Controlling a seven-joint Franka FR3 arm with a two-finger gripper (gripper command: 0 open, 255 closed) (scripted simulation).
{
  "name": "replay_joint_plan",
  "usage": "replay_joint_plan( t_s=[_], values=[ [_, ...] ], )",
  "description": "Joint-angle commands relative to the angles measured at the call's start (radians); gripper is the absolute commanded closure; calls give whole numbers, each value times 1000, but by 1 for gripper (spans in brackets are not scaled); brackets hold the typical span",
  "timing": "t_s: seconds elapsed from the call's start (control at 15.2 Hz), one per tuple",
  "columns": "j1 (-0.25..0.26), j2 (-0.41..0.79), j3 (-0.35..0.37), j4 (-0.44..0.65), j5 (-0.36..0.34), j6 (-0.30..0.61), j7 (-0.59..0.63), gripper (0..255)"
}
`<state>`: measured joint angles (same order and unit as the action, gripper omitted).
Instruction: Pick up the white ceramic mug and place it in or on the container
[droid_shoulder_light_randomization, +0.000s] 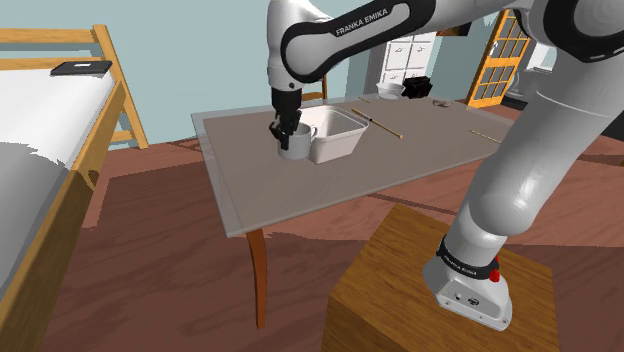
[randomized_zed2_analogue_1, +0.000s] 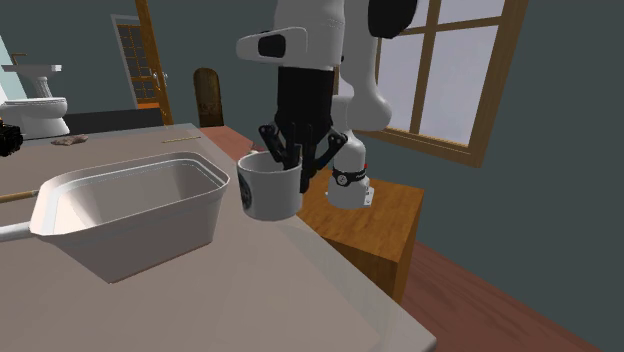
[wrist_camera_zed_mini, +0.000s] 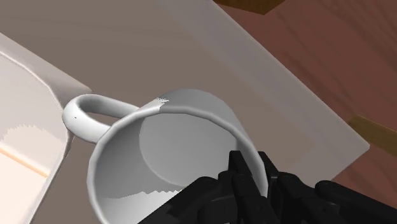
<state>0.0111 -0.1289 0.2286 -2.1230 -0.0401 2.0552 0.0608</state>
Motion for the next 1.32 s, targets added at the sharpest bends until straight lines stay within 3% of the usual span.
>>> replay_joint_plan(
  t_s=[0.0,0.99,1.25],
  values=[
    [0,-6,0,20,2,-27,-2,255],
    [-1,-28,-4,197,10,-224,-17,255],
    [-41,11,-56,241,0,-226,-105,255]
  ],
)
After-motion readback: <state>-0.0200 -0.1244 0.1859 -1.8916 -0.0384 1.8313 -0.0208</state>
